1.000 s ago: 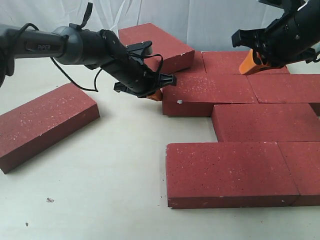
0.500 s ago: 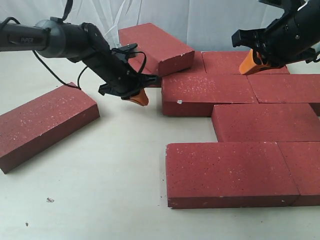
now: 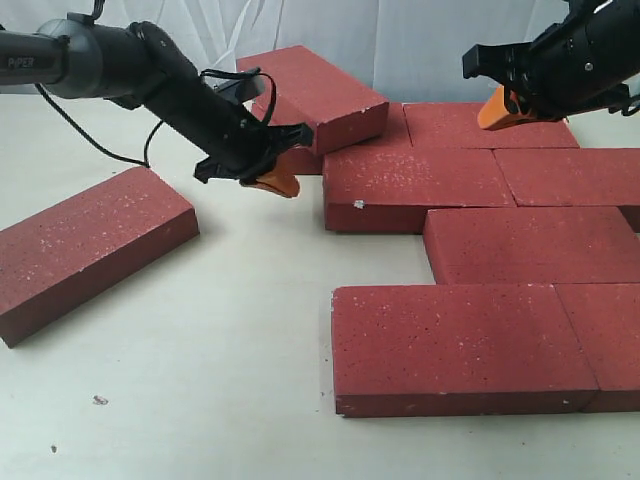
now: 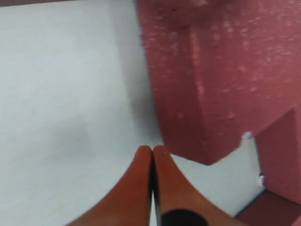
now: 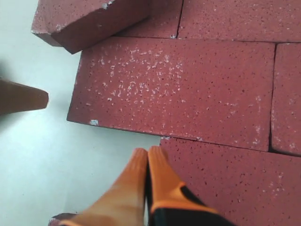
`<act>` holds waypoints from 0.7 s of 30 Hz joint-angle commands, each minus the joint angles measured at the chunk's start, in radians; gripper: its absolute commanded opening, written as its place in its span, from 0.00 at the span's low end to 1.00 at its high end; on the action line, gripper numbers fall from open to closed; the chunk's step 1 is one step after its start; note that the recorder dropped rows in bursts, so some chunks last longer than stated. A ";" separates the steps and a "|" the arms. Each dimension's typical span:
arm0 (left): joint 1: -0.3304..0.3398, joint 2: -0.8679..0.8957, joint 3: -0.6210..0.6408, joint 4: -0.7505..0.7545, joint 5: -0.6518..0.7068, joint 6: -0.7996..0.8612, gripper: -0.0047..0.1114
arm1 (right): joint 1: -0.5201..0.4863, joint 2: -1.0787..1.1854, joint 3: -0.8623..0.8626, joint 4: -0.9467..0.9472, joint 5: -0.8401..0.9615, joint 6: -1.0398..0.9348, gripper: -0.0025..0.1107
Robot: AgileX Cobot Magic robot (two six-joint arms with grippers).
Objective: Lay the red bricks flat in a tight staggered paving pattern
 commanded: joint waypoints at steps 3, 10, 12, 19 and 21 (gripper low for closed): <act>-0.044 -0.011 -0.004 -0.238 0.003 0.192 0.04 | 0.000 0.061 0.008 0.004 -0.020 -0.005 0.02; -0.101 -0.009 -0.004 -0.175 -0.145 0.211 0.04 | 0.000 0.116 0.008 0.035 -0.039 -0.005 0.02; -0.101 -0.009 -0.004 -0.182 -0.125 0.211 0.04 | 0.000 0.116 0.008 0.061 -0.058 -0.010 0.02; -0.039 -0.112 -0.004 -0.125 -0.063 0.207 0.04 | 0.000 0.174 -0.127 0.112 -0.085 -0.051 0.02; 0.000 -0.145 -0.004 -0.109 -0.068 0.204 0.04 | 0.000 0.222 -0.206 0.144 -0.076 -0.051 0.02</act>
